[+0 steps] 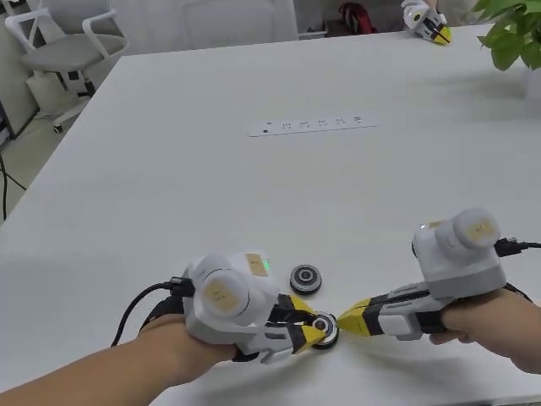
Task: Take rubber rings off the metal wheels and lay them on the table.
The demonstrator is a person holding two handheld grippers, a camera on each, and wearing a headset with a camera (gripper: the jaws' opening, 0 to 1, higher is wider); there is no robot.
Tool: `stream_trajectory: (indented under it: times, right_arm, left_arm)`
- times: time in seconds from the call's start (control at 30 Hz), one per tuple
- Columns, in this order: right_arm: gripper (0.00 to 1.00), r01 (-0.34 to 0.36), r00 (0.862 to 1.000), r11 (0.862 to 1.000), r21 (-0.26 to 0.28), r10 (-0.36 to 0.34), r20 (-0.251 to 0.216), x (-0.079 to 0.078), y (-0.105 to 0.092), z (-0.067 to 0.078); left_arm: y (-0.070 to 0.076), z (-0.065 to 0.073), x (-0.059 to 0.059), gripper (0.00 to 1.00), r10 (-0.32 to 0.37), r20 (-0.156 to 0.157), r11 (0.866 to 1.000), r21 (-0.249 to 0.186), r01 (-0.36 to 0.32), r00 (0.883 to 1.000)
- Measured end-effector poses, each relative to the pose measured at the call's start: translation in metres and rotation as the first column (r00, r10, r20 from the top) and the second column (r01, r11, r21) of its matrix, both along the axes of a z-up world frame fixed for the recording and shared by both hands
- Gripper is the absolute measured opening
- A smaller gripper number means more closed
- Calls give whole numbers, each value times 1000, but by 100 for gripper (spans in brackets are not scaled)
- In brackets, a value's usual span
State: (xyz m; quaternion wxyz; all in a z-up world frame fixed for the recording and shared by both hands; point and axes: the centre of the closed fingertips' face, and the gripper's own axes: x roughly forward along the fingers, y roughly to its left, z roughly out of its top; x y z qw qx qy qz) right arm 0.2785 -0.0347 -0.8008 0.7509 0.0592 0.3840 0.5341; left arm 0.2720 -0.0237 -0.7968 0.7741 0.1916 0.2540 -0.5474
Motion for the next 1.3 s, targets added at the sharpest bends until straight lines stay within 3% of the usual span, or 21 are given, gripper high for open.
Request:
stream_trajectory:
  times: [0.1,0.93,1.17,1.3]
  right_arm:
    - [0,6,1000,1000,19,-6,-16,-2,2,2]
    - [0,-61,998,998,27,60,24,-9,14,7]
    - [0,-50,999,997,63,50,9,-9,13,10]
    - [0,-91,996,993,80,90,10,-16,19,14]
  left_arm:
    - [0,0,0,12,1,5,1000,4,-1,1000]
    - [0,-1,-1,12,-2,9,1000,13,2,1000]
    - [0,-1,0,12,-1,7,1000,11,1,1000]
    - [0,-1,0,12,-2,6,1000,10,2,1000]
